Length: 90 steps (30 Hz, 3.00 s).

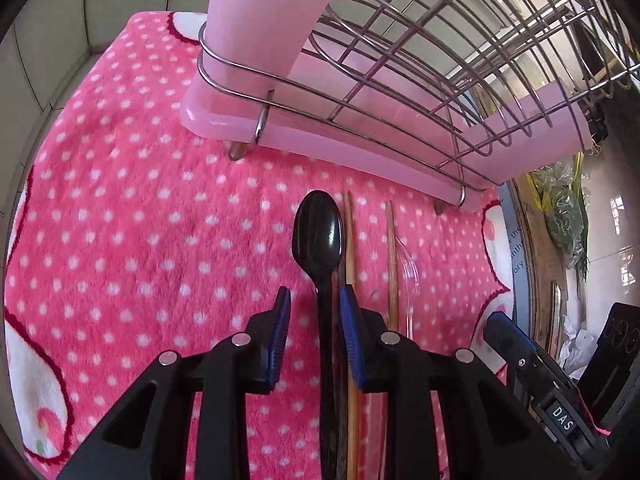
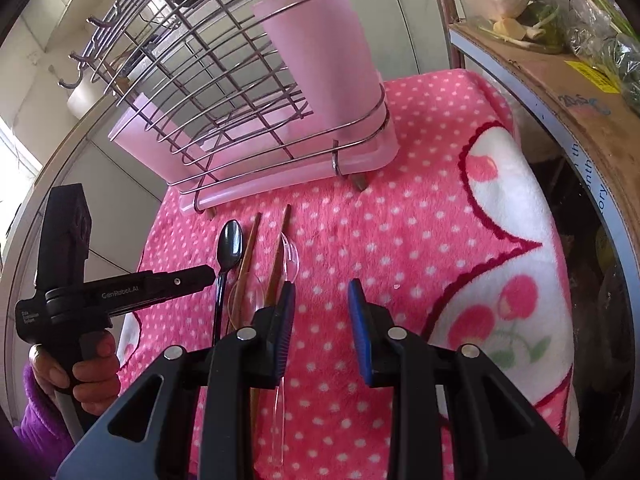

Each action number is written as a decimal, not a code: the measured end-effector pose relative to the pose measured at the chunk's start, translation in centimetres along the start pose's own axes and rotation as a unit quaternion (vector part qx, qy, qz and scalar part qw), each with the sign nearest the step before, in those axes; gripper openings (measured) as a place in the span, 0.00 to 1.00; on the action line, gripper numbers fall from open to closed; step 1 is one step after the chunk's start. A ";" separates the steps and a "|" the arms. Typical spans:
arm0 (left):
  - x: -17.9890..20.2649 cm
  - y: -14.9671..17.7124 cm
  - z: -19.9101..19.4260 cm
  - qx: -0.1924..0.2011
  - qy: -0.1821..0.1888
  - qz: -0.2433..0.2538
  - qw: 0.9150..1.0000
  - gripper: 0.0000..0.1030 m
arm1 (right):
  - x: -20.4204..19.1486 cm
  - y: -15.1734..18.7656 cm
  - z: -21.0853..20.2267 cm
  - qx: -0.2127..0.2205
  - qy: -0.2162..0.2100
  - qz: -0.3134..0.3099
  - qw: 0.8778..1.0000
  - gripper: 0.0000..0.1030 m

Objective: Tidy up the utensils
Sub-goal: 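Move both tools back down toward the black spoon and remaining utensils, then grasp the black spoon with the left tool while the right tool grasps the clear plastic utensil, then lift the black spoon and clear utensil up above the pink holder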

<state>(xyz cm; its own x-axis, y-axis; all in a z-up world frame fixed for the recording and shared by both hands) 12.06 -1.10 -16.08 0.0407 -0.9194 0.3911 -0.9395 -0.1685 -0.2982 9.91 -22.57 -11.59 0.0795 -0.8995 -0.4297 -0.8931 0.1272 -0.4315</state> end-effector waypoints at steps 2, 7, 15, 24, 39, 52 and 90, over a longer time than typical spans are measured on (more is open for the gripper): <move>0.2 -0.4 0.6 -0.007 -0.001 0.001 1.000 0.23 | 0.1 0.0 0.1 -0.001 -0.001 0.003 1.000 0.27; 0.6 -0.7 2.1 -0.022 -0.012 0.005 1.000 0.22 | 0.4 0.0 0.4 -0.008 -0.003 0.011 1.000 0.27; 1.2 -1.1 2.8 -0.023 -0.025 0.020 0.999 0.13 | 0.1 0.2 1.4 -0.024 -0.003 0.010 1.000 0.27; -0.5 -1.0 0.6 -0.004 -0.029 0.018 0.999 0.09 | -1.2 -0.2 3.2 -0.049 -0.010 0.001 0.999 0.27; -1.8 -1.1 1.2 -0.064 -0.073 0.068 0.993 0.12 | -4.3 -1.7 9.1 -0.118 0.036 -0.052 0.991 0.27; 0.4 -2.7 3.2 -0.083 -0.087 0.099 0.988 0.14 | -3.2 -1.7 9.0 -0.111 0.029 -0.055 0.992 0.05; 2.2 -3.0 -16.7 0.260 0.033 0.051 0.964 0.05 | -4.5 -5.5 -7.6 0.147 -0.006 -0.052 0.988 0.04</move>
<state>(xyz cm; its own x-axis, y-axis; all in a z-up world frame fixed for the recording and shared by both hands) 9.28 3.34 0.17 -0.0803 -0.9193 0.3854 -0.6391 -0.2492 -0.7277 11.10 -22.44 -1.22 0.1705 -0.9090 -0.3804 -0.7127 0.1528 -0.6846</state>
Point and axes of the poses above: each gripper's, at about its wrist camera, not at the fingertips, and z roughly the way its jaws point, x to its right, y to its underside, the point moved 7 cm from there along z, roughly the way its jaws point, and after that the axes turned 4 degrees about z, right-handed, at the moved point
